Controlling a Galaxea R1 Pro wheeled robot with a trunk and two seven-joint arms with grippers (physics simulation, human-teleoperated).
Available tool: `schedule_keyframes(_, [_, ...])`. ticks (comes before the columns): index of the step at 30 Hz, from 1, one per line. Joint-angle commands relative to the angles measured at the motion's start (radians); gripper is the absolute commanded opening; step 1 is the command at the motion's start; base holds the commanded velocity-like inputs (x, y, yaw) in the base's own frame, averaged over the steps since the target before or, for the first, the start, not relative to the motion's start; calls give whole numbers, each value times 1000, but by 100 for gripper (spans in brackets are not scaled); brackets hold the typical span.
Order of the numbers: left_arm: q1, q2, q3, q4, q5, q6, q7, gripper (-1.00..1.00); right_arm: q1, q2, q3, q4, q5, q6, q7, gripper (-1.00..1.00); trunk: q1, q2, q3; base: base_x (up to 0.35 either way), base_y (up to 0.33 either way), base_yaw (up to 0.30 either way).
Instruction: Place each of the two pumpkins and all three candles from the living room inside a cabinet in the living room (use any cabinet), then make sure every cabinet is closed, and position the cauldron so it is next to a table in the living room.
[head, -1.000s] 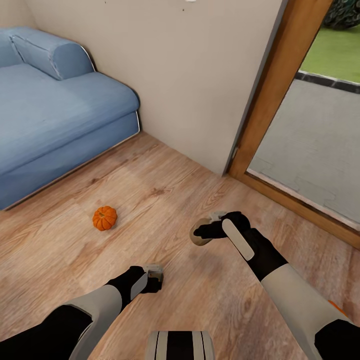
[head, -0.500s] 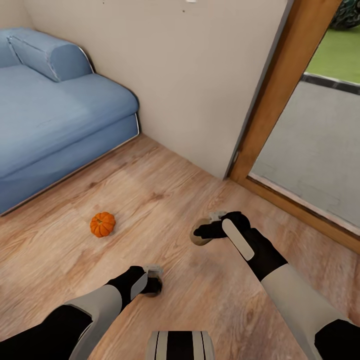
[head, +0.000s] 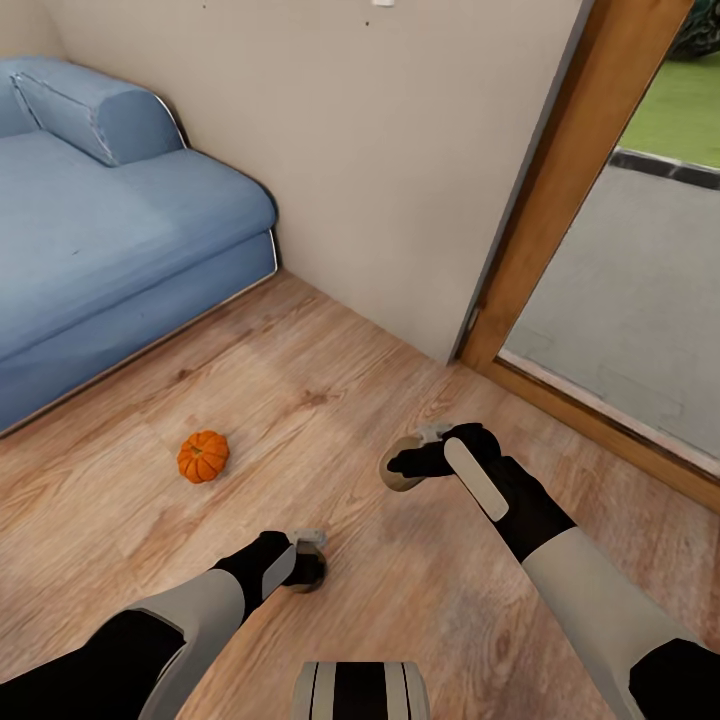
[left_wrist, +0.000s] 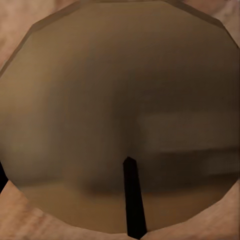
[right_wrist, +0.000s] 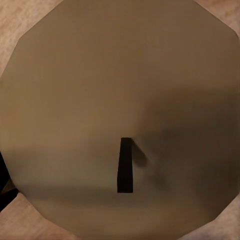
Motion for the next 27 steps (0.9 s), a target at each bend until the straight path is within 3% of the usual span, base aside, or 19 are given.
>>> schedule_keyframes(1, [0,0,-7,-2,9,5,6,-100,-1,-1,3,-1,-11,1,-10,-100,0,0,-1,0,0,0])
schedule_keyframes(19, [0,1,-6,-2,9,5,6,-100,-1,-1,3,0,-11,2,-8,-100,0,0,-1,0,0,0])
schedule_keyframes(27, [0,1,-6,-4,9,5,6,-100,-1,-1,3,12,-11,1,-7,-100,-4,2,30,0,0,0])
